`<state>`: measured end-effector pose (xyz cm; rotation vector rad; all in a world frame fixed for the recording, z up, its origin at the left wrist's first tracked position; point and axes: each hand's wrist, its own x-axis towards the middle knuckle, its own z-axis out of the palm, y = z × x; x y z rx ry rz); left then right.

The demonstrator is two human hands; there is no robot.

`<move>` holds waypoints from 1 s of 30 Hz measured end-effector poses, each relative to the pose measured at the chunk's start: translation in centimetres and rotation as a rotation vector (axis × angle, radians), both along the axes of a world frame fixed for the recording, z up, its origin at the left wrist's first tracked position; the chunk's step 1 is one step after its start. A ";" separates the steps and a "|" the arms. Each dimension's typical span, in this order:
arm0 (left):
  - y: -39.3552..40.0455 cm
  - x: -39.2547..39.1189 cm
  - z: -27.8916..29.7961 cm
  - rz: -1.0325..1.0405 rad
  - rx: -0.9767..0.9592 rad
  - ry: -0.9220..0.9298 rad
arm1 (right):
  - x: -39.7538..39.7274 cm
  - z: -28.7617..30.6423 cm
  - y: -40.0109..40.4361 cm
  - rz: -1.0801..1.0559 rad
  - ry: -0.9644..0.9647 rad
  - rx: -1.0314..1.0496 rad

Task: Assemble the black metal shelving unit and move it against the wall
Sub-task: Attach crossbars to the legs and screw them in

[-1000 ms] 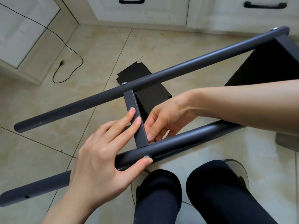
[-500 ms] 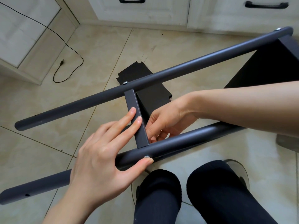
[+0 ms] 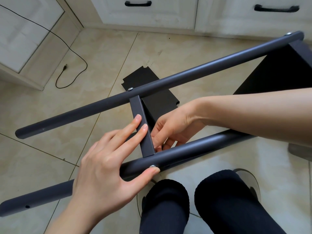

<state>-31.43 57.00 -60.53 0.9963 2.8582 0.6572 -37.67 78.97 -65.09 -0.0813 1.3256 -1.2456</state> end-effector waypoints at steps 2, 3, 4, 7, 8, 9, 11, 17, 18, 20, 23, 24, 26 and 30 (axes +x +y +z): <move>0.0 0.0 0.0 -0.001 -0.001 0.002 | 0.0 0.2 0.1 0.007 0.014 -0.018; 0.0 0.0 0.0 -0.003 0.001 0.004 | 0.0 0.2 0.2 0.009 0.016 -0.022; 0.0 0.0 0.0 -0.004 0.002 0.005 | -0.1 0.2 0.2 0.011 0.015 -0.022; 0.0 0.0 0.0 -0.001 0.003 0.007 | -0.1 0.0 0.1 -0.005 0.001 -0.004; 0.0 0.0 0.0 -0.001 0.004 0.007 | -0.1 0.0 0.1 -0.010 -0.004 0.007; 0.0 0.0 0.0 -0.001 0.004 0.008 | 0.0 -0.1 0.0 -0.009 -0.009 0.016; 0.0 0.0 0.0 -0.001 0.005 0.007 | 0.1 -0.1 -0.2 -0.004 -0.011 0.022; 0.1 0.0 0.1 -0.001 0.005 0.003 | 0.0 0.4 0.1 -0.010 0.014 0.017; 0.1 0.0 0.1 0.000 0.004 0.003 | 0.0 0.5 0.2 -0.005 0.012 0.020; 0.1 0.1 0.1 0.002 0.004 0.002 | -0.1 0.5 0.2 0.003 0.004 0.029; 0.0 0.1 0.0 0.003 0.003 0.003 | 0.0 0.4 0.1 0.009 0.013 0.056; 0.0 0.1 0.0 0.003 0.005 0.004 | 0.1 0.3 0.0 0.007 0.012 0.060; 0.1 0.1 0.0 0.002 0.008 0.007 | 0.1 0.2 -0.2 -0.001 0.003 0.056; 0.1 0.1 0.0 0.002 0.006 0.009 | 0.1 0.3 -0.2 -0.022 0.010 0.012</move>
